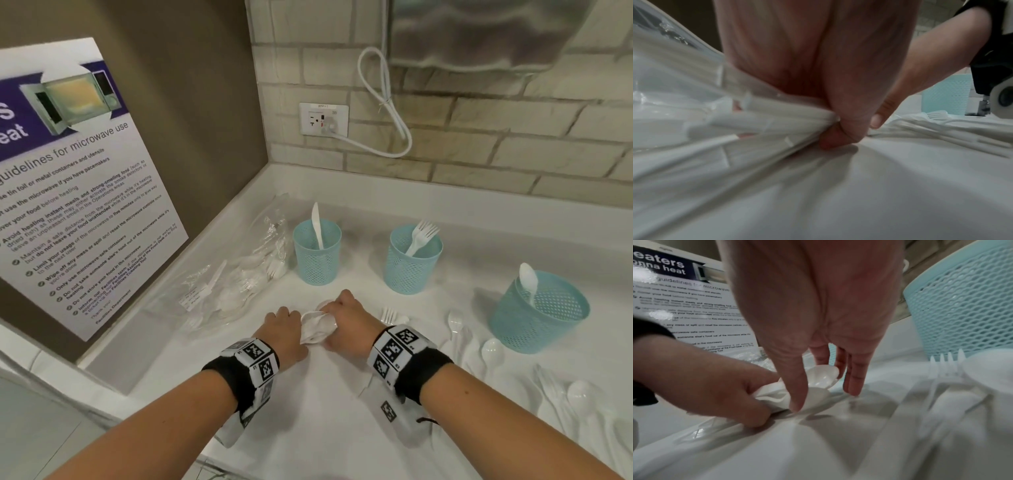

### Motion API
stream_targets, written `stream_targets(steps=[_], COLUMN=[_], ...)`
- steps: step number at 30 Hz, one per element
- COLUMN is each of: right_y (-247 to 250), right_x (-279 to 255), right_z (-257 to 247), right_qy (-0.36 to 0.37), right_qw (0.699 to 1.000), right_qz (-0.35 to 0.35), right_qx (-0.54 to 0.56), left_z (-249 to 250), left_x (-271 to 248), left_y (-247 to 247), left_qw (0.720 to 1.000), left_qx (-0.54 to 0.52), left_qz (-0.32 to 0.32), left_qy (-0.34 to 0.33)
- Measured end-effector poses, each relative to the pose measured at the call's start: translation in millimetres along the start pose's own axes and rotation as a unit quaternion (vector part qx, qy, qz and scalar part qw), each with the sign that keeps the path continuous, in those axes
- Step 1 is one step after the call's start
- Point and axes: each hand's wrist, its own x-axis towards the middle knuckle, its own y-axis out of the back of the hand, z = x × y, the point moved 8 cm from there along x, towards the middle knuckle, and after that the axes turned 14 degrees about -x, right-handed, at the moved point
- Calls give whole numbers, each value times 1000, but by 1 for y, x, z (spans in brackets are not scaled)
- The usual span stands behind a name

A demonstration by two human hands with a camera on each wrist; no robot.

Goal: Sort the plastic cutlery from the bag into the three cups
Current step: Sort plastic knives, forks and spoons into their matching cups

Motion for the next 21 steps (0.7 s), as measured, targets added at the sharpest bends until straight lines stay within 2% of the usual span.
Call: stream_targets(steps=[6, 8, 10, 12, 17, 19, 21], right_y=[40, 56, 73, 94, 148, 163, 166], right_x=[-16, -19, -22, -24, -33, -39, -39], right_z=[10, 9, 5, 1, -17, -27, -34], right_qy=[-7, 9, 19, 20, 66, 96, 115], right_qw=[995, 979, 948, 926, 907, 895, 890], right_qz=[58, 73, 94, 153, 327, 365, 370], right_qx=[85, 189, 305, 344, 257, 237, 242], left_z=[10, 18, 26, 35, 64, 67, 69], left_x=[4, 4, 5, 7, 10, 13, 14], left_y=[14, 22, 33, 46, 86, 98, 102], left_qw=[996, 990, 978, 957, 866, 837, 817], left_qx=[-66, -101, -144, -210, -391, -441, -480], left_qz=[13, 17, 39, 58, 115, 145, 159], left_qy=[-67, -100, -144, -192, -289, -291, -277])
